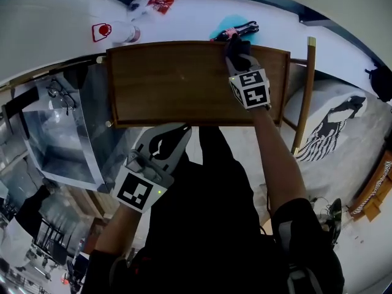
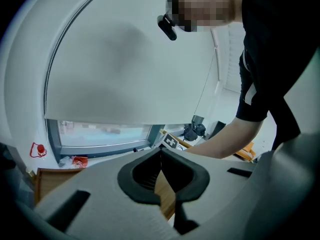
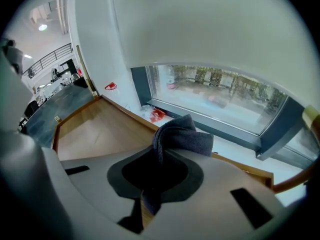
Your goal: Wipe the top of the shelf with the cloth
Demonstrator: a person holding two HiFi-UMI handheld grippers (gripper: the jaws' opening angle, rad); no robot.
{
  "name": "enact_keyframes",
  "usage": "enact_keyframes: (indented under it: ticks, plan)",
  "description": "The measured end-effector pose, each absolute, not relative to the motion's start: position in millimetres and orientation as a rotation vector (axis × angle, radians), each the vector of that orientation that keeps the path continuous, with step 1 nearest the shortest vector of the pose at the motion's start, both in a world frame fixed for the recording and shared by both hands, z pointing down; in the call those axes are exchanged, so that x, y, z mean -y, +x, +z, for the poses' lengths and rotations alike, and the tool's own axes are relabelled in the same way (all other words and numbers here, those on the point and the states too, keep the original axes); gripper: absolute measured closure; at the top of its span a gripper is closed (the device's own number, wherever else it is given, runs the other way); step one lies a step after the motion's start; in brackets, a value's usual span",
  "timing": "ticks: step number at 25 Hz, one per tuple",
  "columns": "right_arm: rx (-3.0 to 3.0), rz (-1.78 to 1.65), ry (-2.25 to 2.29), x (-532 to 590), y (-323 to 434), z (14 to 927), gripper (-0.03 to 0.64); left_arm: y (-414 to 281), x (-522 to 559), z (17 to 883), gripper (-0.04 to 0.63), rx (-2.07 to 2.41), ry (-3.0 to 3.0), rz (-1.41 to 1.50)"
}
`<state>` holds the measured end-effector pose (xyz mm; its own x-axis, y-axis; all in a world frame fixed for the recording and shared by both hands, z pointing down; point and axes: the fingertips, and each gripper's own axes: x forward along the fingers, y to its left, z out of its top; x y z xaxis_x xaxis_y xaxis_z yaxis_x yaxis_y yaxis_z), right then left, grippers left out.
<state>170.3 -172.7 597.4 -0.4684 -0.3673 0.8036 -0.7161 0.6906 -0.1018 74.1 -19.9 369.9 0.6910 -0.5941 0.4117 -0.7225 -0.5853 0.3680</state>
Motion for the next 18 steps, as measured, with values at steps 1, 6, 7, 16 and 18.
enact_keyframes:
  ticks: [1, 6, 7, 16, 18]
  plan:
    - [2.092, 0.557, 0.839, 173.8, 177.2, 597.5, 0.586, 78.4, 20.7, 370.0, 0.575, 1.005, 2.388, 0.334]
    - [2.069, 0.576, 0.892, 178.6, 210.5, 597.3, 0.585, 98.0, 25.0, 368.9, 0.575, 0.975, 2.406, 0.342]
    - [2.062, 0.579, 0.901, 179.5, 217.6, 597.4, 0.586, 102.2, 25.6, 368.7, 0.575, 0.965, 2.413, 0.348]
    - [2.007, 0.580, 0.980, 186.7, 272.8, 597.6, 0.586, 130.7, 29.4, 367.5, 0.575, 0.923, 2.428, 0.358]
    - [1.991, 0.579, 0.998, 187.4, 281.7, 598.0, 0.585, 132.5, 29.2, 368.0, 0.575, 0.918, 2.429, 0.363]
